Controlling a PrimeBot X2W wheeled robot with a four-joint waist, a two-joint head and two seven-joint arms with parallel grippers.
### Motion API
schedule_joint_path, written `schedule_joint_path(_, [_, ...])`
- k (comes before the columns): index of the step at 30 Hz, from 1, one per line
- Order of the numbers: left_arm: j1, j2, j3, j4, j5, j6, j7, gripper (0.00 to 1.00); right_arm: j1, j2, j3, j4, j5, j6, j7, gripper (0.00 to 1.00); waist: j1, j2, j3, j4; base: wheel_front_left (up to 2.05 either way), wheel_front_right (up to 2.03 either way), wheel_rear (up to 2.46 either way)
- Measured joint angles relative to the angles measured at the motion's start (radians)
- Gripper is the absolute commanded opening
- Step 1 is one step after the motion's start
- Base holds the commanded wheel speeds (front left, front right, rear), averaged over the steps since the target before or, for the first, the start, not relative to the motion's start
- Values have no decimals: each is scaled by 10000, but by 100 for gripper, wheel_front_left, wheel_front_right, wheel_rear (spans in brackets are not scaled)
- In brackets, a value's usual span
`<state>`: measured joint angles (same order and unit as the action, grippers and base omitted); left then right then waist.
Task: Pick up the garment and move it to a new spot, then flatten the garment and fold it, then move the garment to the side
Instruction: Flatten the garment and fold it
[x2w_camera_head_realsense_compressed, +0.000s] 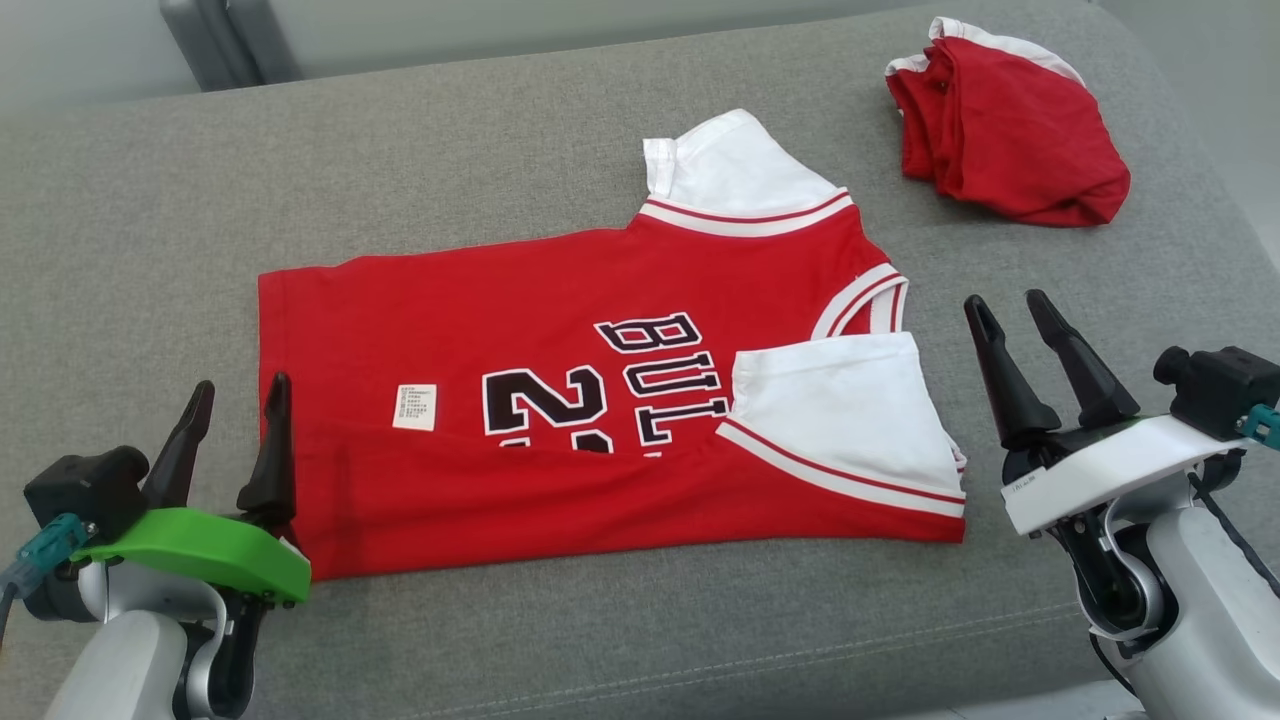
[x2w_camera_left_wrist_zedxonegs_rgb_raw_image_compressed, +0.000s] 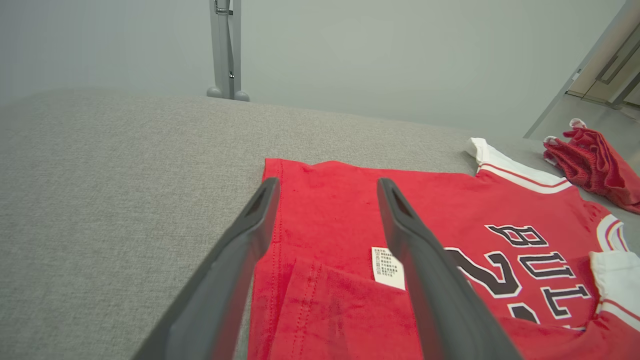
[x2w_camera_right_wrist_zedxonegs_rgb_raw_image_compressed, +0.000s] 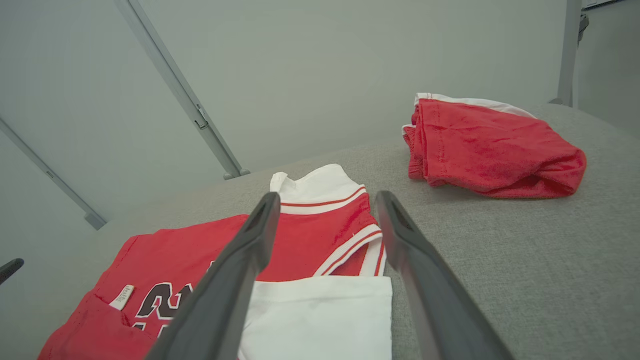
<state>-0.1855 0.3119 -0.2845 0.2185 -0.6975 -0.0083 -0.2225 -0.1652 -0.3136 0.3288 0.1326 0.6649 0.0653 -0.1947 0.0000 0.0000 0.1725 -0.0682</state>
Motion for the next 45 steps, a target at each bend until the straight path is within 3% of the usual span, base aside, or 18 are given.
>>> schedule_joint_path(9, [-764,61,-79,48,190,-6,90,100,-433,251,65,150,-2,-148,-69,100,0,0,481,-37,0,0,0])
schedule_joint_path(18, [-2069,458,-345,430,328,-280,876,100,-2037,332,113,443,-2,-232,395,100,0,0,1180,40,0,0,0])
schedule_joint_path(28, [-3516,477,-629,1166,422,-504,1519,100,-4165,-102,128,1156,-362,-217,1225,100,0,0,2190,291,0,0,0])
schedule_joint_path(45, [-5148,-136,-775,2080,441,-706,1540,100,-7240,-244,506,3080,-669,-23,2685,100,0,0,3729,1055,0,0,0])
